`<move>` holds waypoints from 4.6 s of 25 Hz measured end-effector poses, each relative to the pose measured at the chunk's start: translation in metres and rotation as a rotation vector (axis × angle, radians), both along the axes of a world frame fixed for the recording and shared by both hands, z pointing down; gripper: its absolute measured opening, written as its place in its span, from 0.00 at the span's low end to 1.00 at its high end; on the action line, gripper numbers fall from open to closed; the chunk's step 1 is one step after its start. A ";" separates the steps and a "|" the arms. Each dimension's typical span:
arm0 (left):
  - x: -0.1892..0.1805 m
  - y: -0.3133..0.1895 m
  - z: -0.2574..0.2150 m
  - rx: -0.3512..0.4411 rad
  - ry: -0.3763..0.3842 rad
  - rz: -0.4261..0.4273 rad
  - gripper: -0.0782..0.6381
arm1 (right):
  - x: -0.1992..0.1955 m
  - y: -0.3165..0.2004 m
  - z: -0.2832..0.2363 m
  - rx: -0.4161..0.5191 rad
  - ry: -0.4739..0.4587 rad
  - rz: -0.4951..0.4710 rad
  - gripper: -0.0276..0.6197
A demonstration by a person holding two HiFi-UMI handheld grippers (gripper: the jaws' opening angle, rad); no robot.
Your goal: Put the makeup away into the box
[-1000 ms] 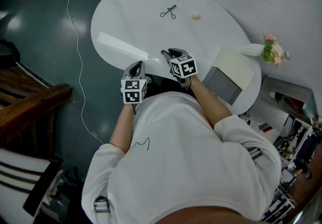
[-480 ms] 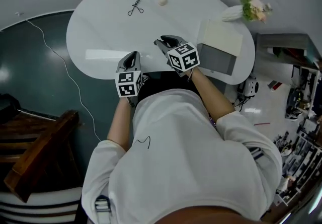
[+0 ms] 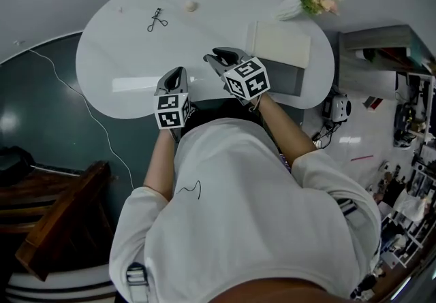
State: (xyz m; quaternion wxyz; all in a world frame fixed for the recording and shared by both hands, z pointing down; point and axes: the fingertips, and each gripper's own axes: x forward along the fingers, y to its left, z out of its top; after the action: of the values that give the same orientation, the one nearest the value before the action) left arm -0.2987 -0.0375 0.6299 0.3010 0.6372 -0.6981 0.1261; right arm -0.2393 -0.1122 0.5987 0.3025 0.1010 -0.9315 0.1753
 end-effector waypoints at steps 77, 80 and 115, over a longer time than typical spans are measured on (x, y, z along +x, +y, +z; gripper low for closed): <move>0.171 -0.084 0.015 -0.127 -0.029 0.219 0.14 | 0.235 -0.054 0.125 0.232 0.444 -0.463 0.30; 0.179 -0.091 0.018 -0.124 -0.022 0.253 0.14 | 0.236 -0.057 0.111 0.200 0.386 -0.378 0.41; 0.222 -0.195 -0.189 0.390 -0.064 0.409 0.14 | 0.281 -0.137 -0.172 0.471 -0.213 0.578 0.04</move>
State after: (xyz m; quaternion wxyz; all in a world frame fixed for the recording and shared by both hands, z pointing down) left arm -0.0771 -0.2321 0.4404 0.1190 0.8065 -0.5753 0.0675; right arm 0.0421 -0.2491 0.4263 0.1106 0.4071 -0.9056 0.0439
